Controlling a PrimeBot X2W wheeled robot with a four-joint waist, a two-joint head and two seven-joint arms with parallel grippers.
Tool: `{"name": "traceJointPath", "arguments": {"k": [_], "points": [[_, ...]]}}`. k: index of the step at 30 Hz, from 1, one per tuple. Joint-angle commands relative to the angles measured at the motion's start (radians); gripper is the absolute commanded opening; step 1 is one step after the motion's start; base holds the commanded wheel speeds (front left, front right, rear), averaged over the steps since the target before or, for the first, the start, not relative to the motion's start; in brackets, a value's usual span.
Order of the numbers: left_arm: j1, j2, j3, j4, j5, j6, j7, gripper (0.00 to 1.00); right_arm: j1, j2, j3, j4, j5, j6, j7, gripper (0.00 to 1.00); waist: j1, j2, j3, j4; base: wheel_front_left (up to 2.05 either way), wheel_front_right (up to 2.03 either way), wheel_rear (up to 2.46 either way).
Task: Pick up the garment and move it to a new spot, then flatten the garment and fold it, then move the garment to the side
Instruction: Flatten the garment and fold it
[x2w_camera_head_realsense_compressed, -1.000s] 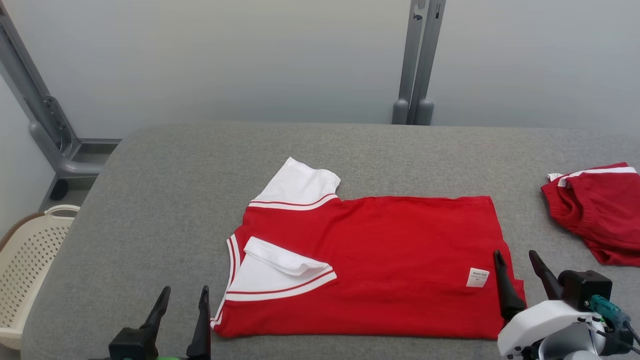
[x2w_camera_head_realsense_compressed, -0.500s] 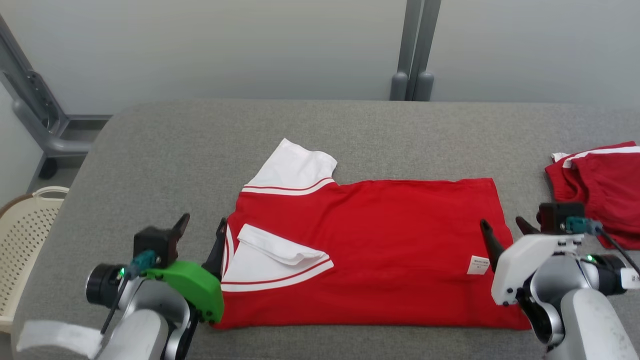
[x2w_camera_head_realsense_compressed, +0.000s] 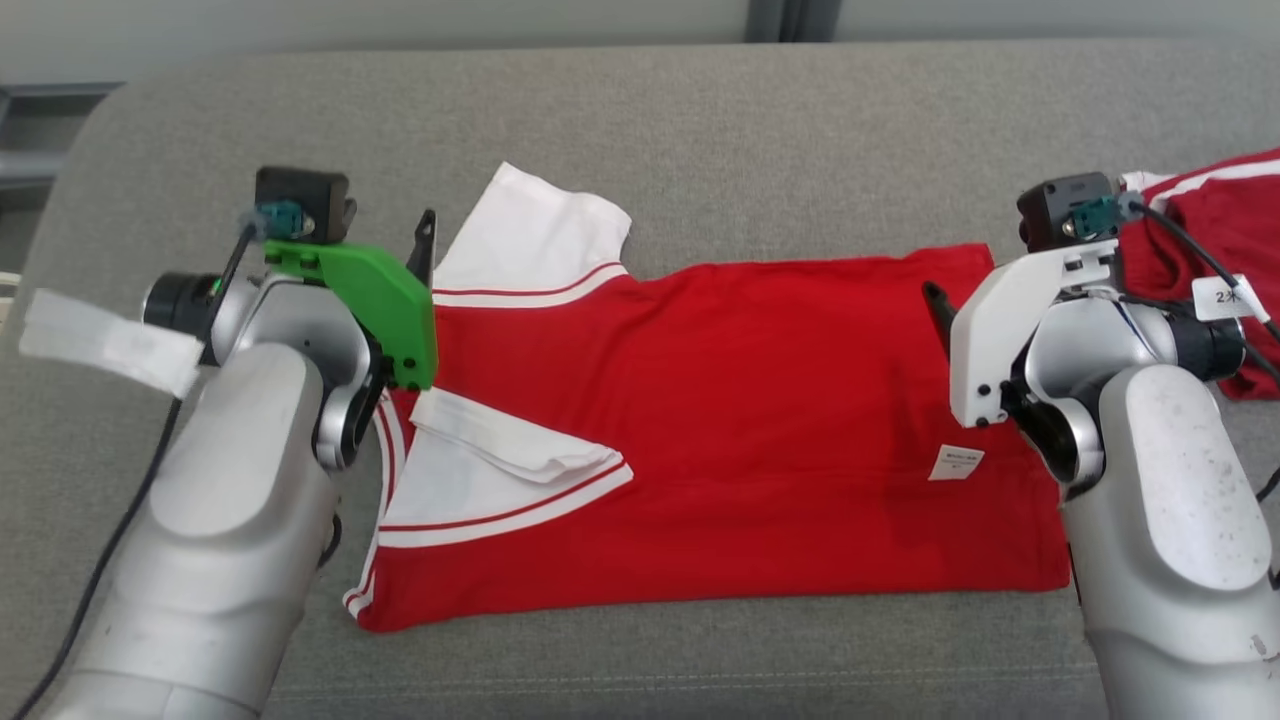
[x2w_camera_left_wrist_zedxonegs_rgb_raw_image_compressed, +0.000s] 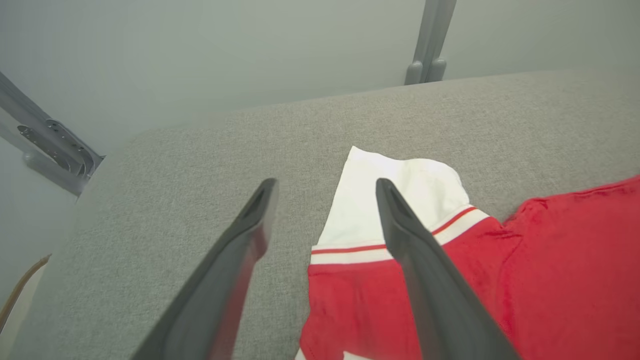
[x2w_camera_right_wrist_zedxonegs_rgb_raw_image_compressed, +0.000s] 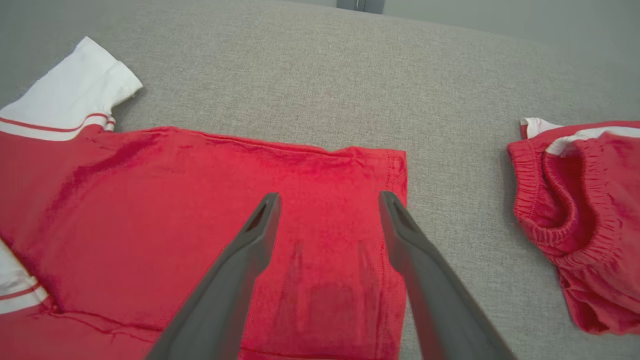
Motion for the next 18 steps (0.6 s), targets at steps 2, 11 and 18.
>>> {"name": "traceJointPath", "arguments": {"k": [2,11,18], "points": [[-0.083,-0.006,-0.004,0.05,0.01,-0.005,0.026,1.0,-0.054,-0.012,0.004,0.007,-0.02,0.0,0.015,1.0,0.0,0.0,0.138,-0.086,0.0,0.0,0.0],[-0.306,0.005,-0.025,0.188,0.038,-0.03,0.068,1.0,-0.17,0.0,-0.055,0.003,-0.05,0.0,-0.007,1.0,0.0,0.0,0.274,-0.15,0.0,0.0,0.0],[-0.402,0.023,-0.051,0.287,0.068,-0.027,0.123,1.0,-0.188,0.006,-0.066,0.008,-0.041,0.0,-0.041,1.0,0.0,0.0,0.324,-0.176,0.0,0.0,0.0]]}}
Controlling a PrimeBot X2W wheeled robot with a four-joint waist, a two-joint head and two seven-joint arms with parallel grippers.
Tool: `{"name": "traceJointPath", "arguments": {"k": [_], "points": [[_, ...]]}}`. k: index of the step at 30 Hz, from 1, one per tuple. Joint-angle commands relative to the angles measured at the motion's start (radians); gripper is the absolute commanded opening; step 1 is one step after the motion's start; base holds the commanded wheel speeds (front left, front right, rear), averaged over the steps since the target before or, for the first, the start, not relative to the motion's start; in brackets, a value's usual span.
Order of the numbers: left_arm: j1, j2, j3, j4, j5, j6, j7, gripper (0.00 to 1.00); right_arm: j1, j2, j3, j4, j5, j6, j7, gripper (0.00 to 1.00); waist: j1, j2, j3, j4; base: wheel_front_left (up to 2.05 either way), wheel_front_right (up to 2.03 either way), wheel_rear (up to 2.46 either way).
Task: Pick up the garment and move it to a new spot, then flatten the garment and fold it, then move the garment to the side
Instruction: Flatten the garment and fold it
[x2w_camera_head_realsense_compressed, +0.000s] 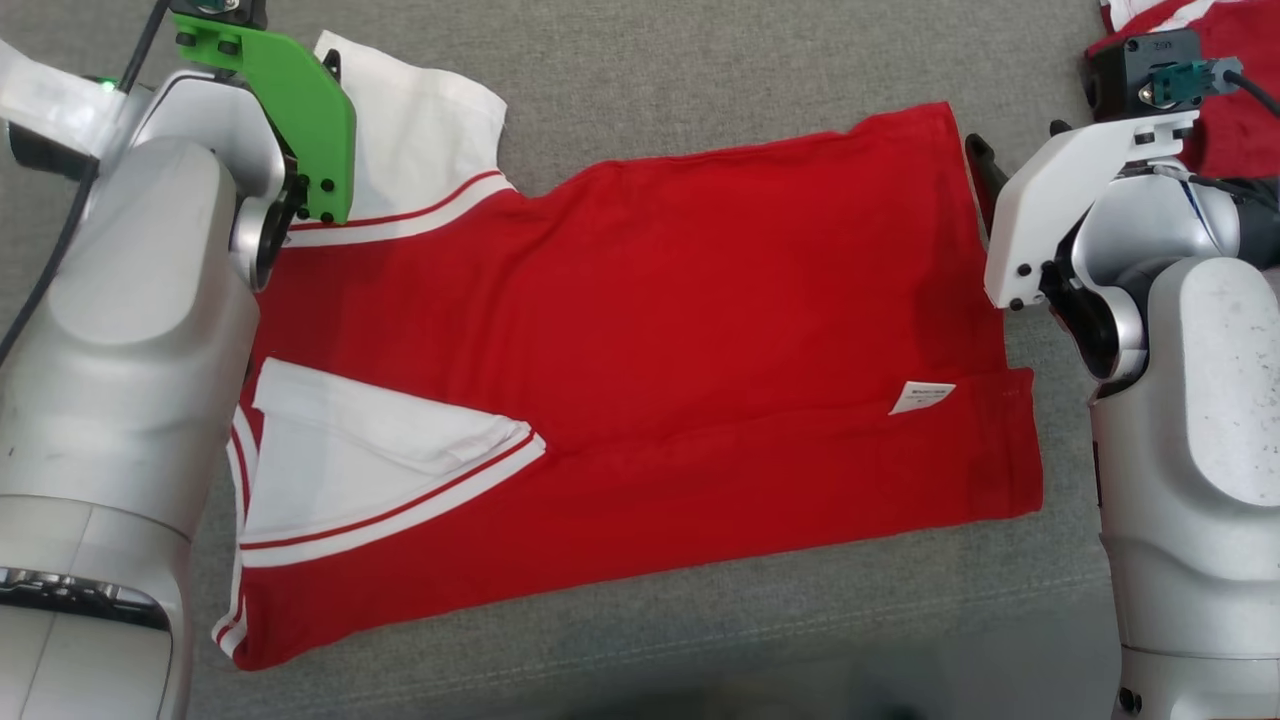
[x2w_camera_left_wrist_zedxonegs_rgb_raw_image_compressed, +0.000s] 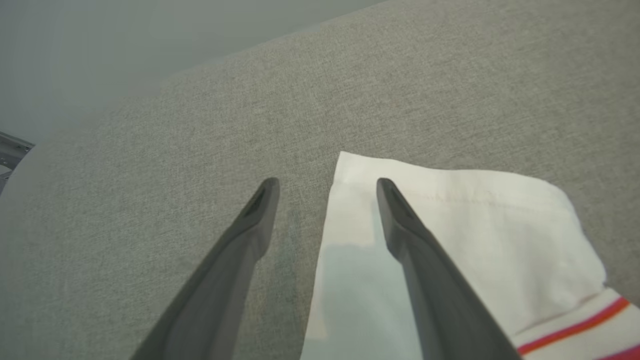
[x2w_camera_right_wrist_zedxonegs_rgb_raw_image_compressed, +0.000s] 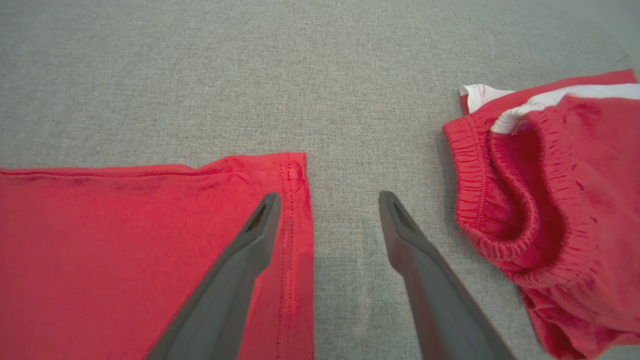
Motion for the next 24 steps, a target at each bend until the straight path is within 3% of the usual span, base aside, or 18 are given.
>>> {"name": "traceJointPath", "arguments": {"k": [1,14,15,17,18,22,24], "points": [[-0.03,0.009,-0.002,0.006,0.006,-0.005,0.005,1.0,-0.011,0.0,0.001,-0.001,0.005,0.0,-0.007,1.0,-0.0002,0.0,0.053,-0.046,0.0,0.0,0.0],[-0.105,0.038,-0.041,0.127,0.042,0.03,0.02,1.0,-0.008,0.001,0.015,0.014,0.03,0.0,-0.039,1.0,-0.0002,0.0,0.066,-0.065,0.0,0.0,0.0],[-0.101,0.036,-0.042,0.138,0.038,0.029,0.027,0.96,-0.004,0.001,0.017,0.019,0.031,0.0,-0.037,1.0,-0.0002,0.0,0.061,-0.067,0.0,0.0,0.0],[-0.099,0.029,-0.045,0.157,0.032,0.022,0.04,0.76,-0.003,0.001,0.025,0.025,0.03,0.0,-0.03,1.0,-0.0002,0.0,0.055,-0.068,0.0,0.0,0.0],[-0.098,0.026,-0.042,0.163,0.025,0.019,0.04,0.71,-0.007,0.001,0.029,0.029,0.029,0.0,-0.024,1.0,-0.0002,0.0,0.052,-0.069,0.0,0.0,0.0],[-0.108,0.02,-0.044,0.181,0.014,0.005,0.031,0.71,-0.03,0.001,0.044,0.03,0.028,0.0,-0.018,1.0,-0.0002,0.0,0.045,-0.078,0.0,0.0,0.0],[-0.112,0.013,-0.045,0.19,0.011,0.003,0.026,0.75,-0.03,0.001,0.05,0.032,0.035,0.0,-0.016,1.0,-0.0002,0.0,0.044,-0.082,0.0,0.0,0.0]]}}
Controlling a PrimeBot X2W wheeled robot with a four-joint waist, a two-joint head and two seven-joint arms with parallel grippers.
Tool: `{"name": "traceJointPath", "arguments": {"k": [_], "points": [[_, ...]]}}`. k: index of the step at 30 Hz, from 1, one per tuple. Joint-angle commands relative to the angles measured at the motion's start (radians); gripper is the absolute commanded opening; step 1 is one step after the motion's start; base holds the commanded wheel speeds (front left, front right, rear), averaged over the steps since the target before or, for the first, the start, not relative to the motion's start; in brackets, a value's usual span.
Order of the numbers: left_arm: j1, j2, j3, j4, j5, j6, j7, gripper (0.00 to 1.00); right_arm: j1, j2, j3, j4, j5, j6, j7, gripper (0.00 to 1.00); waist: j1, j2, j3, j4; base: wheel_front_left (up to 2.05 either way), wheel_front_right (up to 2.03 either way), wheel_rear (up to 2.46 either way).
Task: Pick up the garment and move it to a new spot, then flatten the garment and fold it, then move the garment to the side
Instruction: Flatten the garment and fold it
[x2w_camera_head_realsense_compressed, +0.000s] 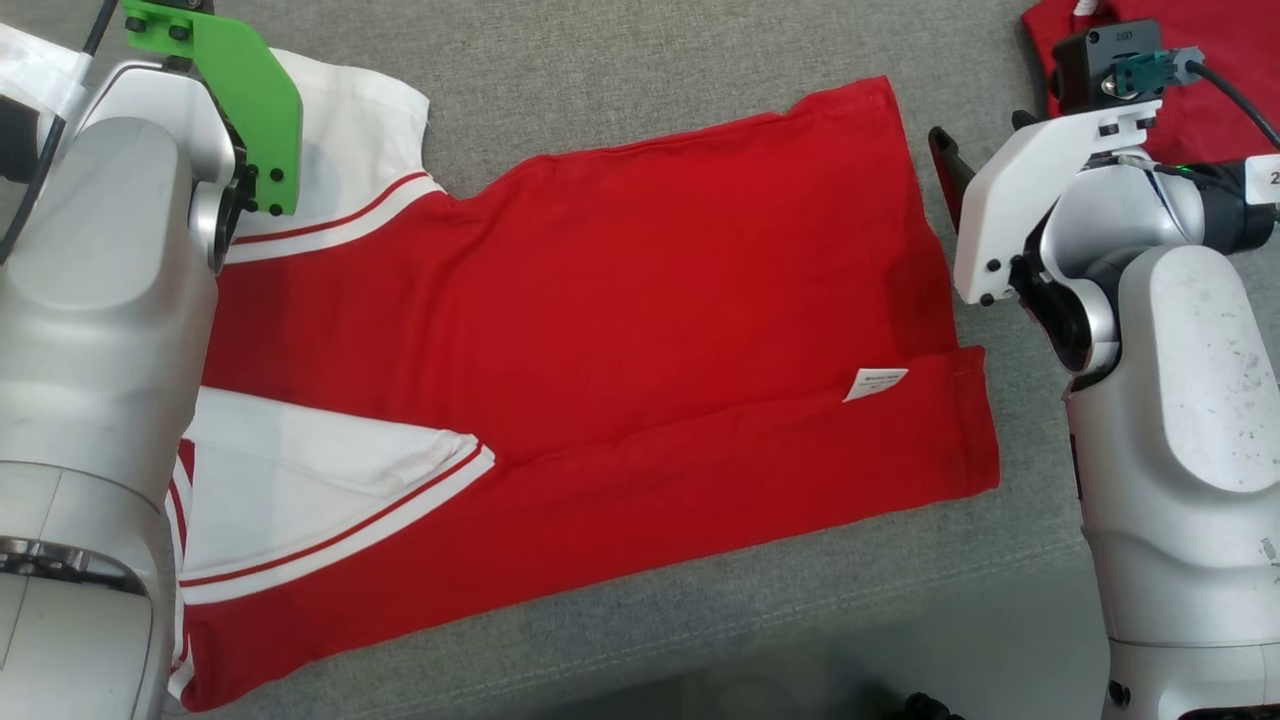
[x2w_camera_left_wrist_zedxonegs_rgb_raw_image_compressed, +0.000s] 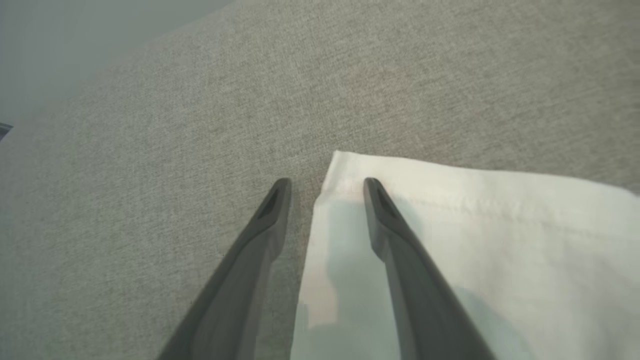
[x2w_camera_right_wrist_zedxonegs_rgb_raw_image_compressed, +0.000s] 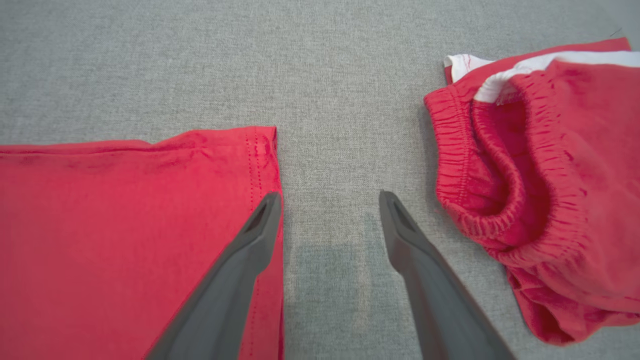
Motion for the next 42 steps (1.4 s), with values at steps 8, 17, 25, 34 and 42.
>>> {"name": "traceJointPath", "arguments": {"k": [8,17,25,34,42], "points": [[-0.018,-0.003,-0.005,0.039,-0.011,0.008,-0.044,0.0,-0.004,-0.001,0.019,0.009,0.0,0.0,0.014,1.0,-0.0001,0.0,-0.005,-0.021,0.0,0.0,0.0],[-0.039,-0.045,-0.017,0.064,-0.019,0.012,-0.073,0.0,-0.059,-0.013,0.034,0.018,0.013,0.0,0.093,1.0,-0.0001,0.0,0.022,0.0,0.0,0.0,0.0],[-0.052,-0.088,-0.028,0.089,-0.03,0.002,-0.093,0.0,-0.169,-0.087,0.091,0.078,0.081,0.0,0.228,1.0,-0.0001,0.0,0.031,0.033,0.0,0.0,0.0],[-0.075,-0.113,-0.035,0.11,-0.043,-0.003,-0.117,0.0,-0.274,-0.168,0.188,0.129,0.178,0.0,0.34,1.0,-0.0001,0.0,0.05,0.056,0.0,0.0,0.0],[-0.091,-0.13,-0.044,0.126,-0.055,-0.005,-0.131,0.0,-0.339,-0.236,0.264,0.185,0.224,0.0,0.383,1.0,-0.0001,0.0,0.071,0.086,0.0,0.0,0.0]]}}
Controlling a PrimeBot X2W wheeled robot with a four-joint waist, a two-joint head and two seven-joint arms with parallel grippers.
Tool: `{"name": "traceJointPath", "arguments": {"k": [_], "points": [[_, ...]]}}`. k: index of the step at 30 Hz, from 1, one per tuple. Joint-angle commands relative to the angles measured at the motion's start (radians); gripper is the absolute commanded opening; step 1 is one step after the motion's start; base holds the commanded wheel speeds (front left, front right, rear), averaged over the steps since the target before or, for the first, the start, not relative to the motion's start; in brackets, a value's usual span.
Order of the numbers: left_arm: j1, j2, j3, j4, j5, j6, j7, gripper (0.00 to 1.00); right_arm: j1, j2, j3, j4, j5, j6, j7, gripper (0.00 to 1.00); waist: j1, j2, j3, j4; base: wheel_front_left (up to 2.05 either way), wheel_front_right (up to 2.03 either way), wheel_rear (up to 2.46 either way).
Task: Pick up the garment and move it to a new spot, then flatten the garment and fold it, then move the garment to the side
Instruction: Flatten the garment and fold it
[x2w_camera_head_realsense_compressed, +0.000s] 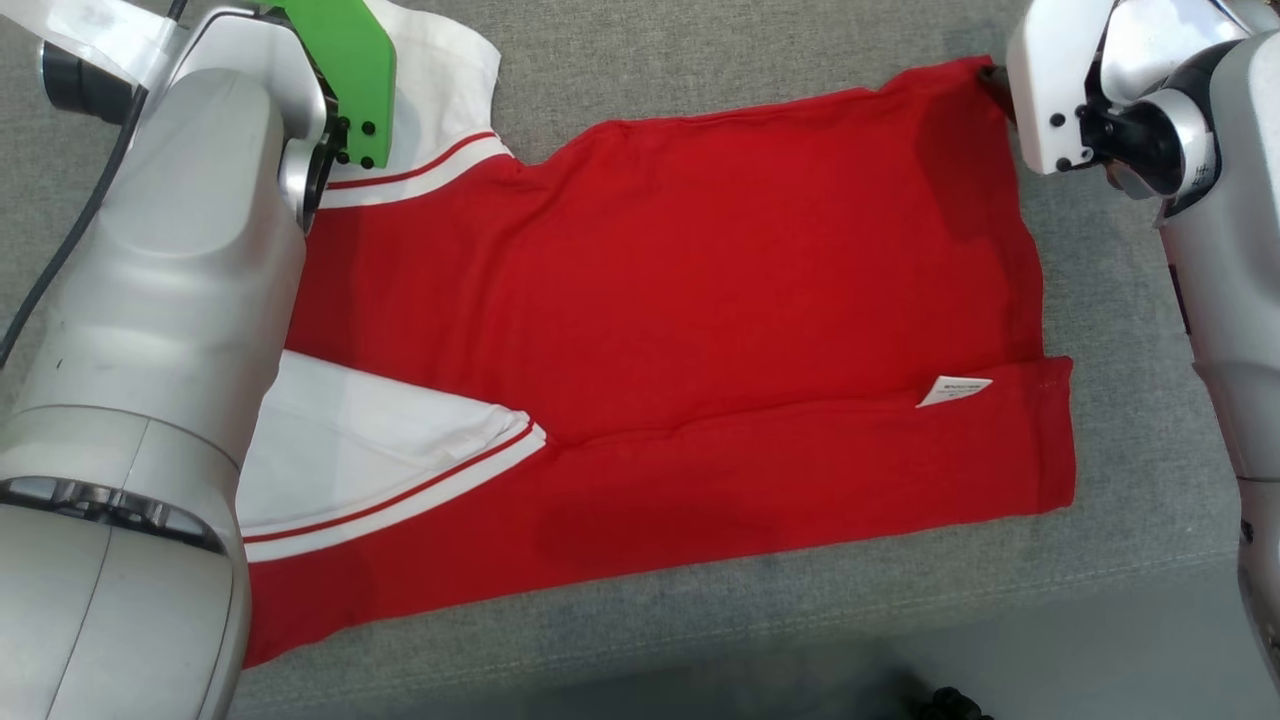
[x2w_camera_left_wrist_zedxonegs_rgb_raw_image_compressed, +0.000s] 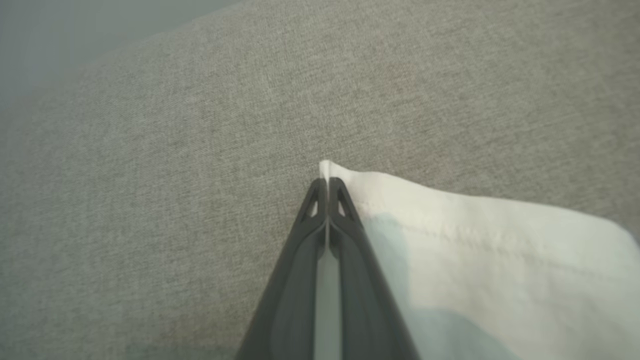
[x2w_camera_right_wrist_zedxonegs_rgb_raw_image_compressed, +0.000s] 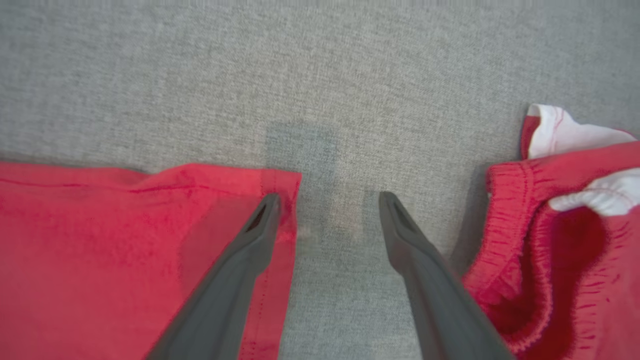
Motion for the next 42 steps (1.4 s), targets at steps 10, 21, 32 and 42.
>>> {"name": "traceJointPath", "arguments": {"k": [10,21,32,42], "points": [[-0.011,-0.018,-0.015,0.029,-0.021,-0.008,-0.011,0.0,-0.036,-0.051,0.089,0.053,0.062,0.0,0.028,0.98,0.0,-0.0001,0.026,0.033,0.0,0.0,0.0],[-0.025,-0.02,-0.018,0.04,-0.035,-0.008,-0.031,0.0,-0.02,-0.075,0.122,0.076,0.092,-0.001,-0.01,0.0,0.0,-0.0001,0.031,0.044,0.0,0.0,0.0],[0.005,-0.029,0.021,-0.003,-0.093,-0.038,-0.167,0.0,0.059,-0.156,0.135,-0.042,0.204,-0.001,-0.058,0.0,0.0,-0.0001,-0.026,0.068,0.0,0.0,0.0],[0.127,-0.039,0.047,-0.086,-0.138,-0.038,-0.372,0.0,0.186,-0.221,0.12,-0.172,0.216,-0.001,-0.126,0.0,0.0,-0.0001,-0.106,0.104,0.0,0.0,0.0]]}}
